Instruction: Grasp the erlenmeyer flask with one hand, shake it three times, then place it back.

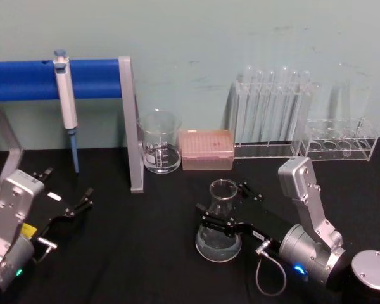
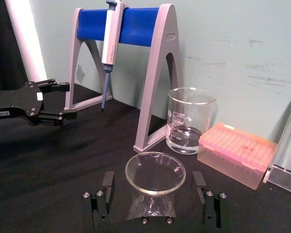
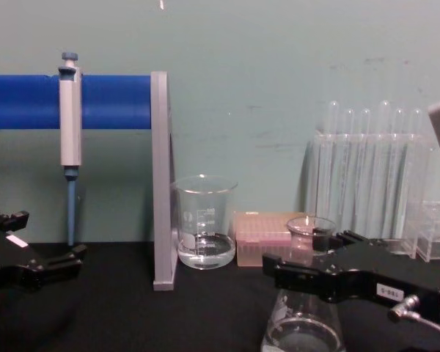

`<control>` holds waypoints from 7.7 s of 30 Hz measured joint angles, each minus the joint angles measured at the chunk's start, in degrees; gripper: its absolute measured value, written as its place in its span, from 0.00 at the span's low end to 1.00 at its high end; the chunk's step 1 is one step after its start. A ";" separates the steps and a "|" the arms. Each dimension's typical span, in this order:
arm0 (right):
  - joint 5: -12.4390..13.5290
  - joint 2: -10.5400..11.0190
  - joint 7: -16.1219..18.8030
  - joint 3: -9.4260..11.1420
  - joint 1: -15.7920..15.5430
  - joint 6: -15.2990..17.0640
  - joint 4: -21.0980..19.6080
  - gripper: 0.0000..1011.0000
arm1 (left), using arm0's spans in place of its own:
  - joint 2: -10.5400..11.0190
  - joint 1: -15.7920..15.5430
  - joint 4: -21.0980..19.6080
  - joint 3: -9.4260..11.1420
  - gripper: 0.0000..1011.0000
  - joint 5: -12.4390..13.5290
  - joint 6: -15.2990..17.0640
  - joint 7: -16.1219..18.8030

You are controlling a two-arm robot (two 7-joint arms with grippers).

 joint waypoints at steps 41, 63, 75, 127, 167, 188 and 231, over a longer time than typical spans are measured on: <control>0.64 -0.26 -2.33 1.93 -0.92 1.49 -4.26 0.45 | 0.00 0.00 0.00 0.00 0.99 0.00 0.00 0.00; 0.01 0.04 -5.44 4.31 -1.79 5.22 -12.09 0.45 | 0.00 0.00 0.00 0.00 0.99 0.00 0.00 0.00; -1.95 -0.69 -6.90 4.54 -1.79 5.72 -11.29 0.45 | 0.00 0.00 0.00 0.00 0.99 0.00 0.00 0.00; 0.80 -0.94 -5.15 1.17 -2.58 5.70 -12.41 0.45 | 0.00 0.00 0.00 0.00 0.99 0.00 0.00 0.00; -4.38 -1.81 -11.06 10.54 -6.42 6.21 -13.73 0.45 | 0.00 0.00 0.00 0.00 0.99 0.00 0.00 0.00; -6.01 -2.74 -10.72 12.17 -6.56 6.88 -13.43 0.45 | 0.00 0.00 0.00 0.00 0.99 0.00 0.00 0.00; -0.46 -2.32 -1.09 -0.90 -1.92 5.76 -12.78 0.45 | 0.00 0.00 0.00 0.00 0.99 0.00 0.00 0.00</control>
